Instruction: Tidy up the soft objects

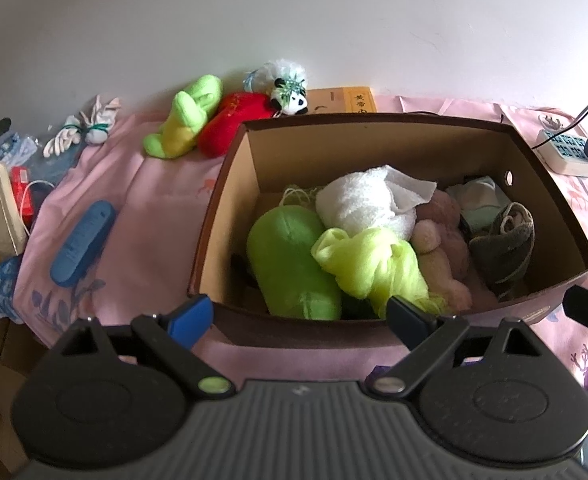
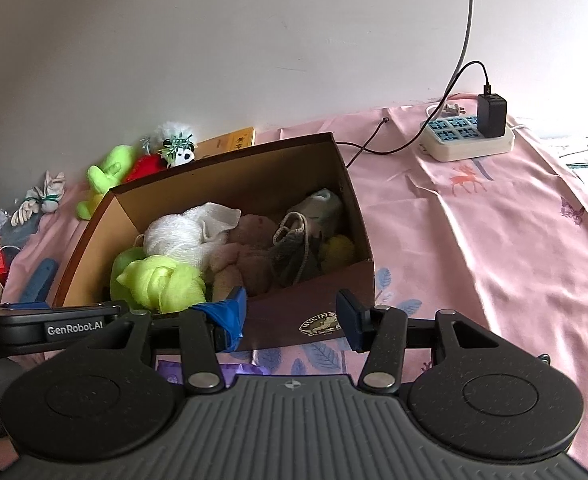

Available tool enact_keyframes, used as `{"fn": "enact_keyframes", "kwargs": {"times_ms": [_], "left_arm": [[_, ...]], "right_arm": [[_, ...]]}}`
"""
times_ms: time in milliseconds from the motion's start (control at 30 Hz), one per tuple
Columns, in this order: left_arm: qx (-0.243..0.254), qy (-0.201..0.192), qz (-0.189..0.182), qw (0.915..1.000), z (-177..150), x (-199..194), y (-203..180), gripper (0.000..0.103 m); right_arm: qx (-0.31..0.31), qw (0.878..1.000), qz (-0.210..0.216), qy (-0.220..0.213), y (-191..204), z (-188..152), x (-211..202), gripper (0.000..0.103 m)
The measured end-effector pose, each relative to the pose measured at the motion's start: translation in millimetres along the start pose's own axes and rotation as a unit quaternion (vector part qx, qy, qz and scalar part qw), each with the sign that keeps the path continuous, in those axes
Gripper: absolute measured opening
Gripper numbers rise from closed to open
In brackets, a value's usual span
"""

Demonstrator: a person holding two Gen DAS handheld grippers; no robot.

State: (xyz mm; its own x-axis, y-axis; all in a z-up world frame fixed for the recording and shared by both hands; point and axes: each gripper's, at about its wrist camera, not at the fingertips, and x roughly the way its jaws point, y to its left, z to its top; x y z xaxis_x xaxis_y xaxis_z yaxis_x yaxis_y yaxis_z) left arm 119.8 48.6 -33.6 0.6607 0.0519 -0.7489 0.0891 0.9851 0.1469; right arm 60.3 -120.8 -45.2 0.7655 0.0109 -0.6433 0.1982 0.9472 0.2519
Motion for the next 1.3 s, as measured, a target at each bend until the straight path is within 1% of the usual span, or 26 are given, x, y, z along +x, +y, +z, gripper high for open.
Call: {"fn": "enact_keyframes", "kwargs": {"times_ms": [133, 267, 367, 500, 533, 600, 733, 800, 867, 933, 1000, 1100, 1200, 1300], "left_arm": [[0.002, 0.004, -0.001, 1.0000, -0.4, 0.7, -1.0, 0.093], [0.000, 0.007, -0.001, 1.0000, -1.1, 1.1, -0.3, 0.093], [-0.002, 0.007, 0.000, 1.0000, -1.3, 0.6, 0.4, 0.093], [-0.002, 0.007, 0.001, 1.0000, -1.2, 0.4, 0.3, 0.093], [-0.002, 0.007, 0.001, 1.0000, -1.2, 0.4, 0.2, 0.093], [-0.001, 0.006, 0.001, 1.0000, -1.2, 0.3, 0.3, 0.093], [0.000, 0.001, 0.003, 1.0000, -2.4, -3.7, 1.3, 0.093], [0.001, -0.001, 0.007, 1.0000, -2.5, -5.9, 2.6, 0.093], [0.003, -0.006, 0.014, 0.9999, -1.9, -8.0, 5.3, 0.093], [0.015, -0.016, 0.024, 0.9995, -0.1, -10.9, 6.5, 0.093], [0.041, -0.037, 0.040, 0.9977, 3.7, -17.3, 7.5, 0.093], [0.089, -0.079, 0.063, 0.9909, 11.3, -30.4, 12.5, 0.093], [0.121, -0.113, 0.074, 0.9835, 21.6, -44.3, 26.4, 0.093], [0.134, -0.133, 0.062, 0.9799, 30.2, -57.1, 41.5, 0.093]], "right_arm": [[-0.003, 1.000, -0.002, 0.000, 1.3, 0.0, -0.7, 0.034], [-0.005, 1.000, 0.007, 0.000, 2.3, -0.2, -1.3, 0.034], [-0.013, 1.000, 0.015, -0.002, 5.1, -0.2, -2.7, 0.034], [-0.027, 1.000, 0.012, -0.007, 9.3, 0.4, -3.5, 0.033], [-0.027, 1.000, 0.013, -0.006, 9.1, 0.5, -3.0, 0.031], [-0.025, 1.000, 0.016, -0.004, 8.1, 0.2, -2.7, 0.030], [-0.024, 0.999, 0.025, -0.002, 6.6, 0.7, -3.8, 0.029], [-0.024, 0.999, 0.036, -0.003, 6.2, 1.5, -5.4, 0.029], [-0.028, 0.999, 0.042, -0.011, 6.9, 3.1, -8.8, 0.029], [-0.037, 0.998, 0.046, -0.021, 8.2, 6.4, -12.0, 0.029], [-0.039, 0.998, 0.051, -0.023, 8.7, 11.3, -13.9, 0.029], [-0.038, 0.997, 0.057, -0.037, 10.3, 21.3, -20.0, 0.030], [-0.045, 0.996, 0.056, -0.058, 13.8, 32.6, -27.6, 0.033], [-0.046, 0.994, 0.066, -0.067, 15.5, 41.7, -33.5, 0.033]]}}
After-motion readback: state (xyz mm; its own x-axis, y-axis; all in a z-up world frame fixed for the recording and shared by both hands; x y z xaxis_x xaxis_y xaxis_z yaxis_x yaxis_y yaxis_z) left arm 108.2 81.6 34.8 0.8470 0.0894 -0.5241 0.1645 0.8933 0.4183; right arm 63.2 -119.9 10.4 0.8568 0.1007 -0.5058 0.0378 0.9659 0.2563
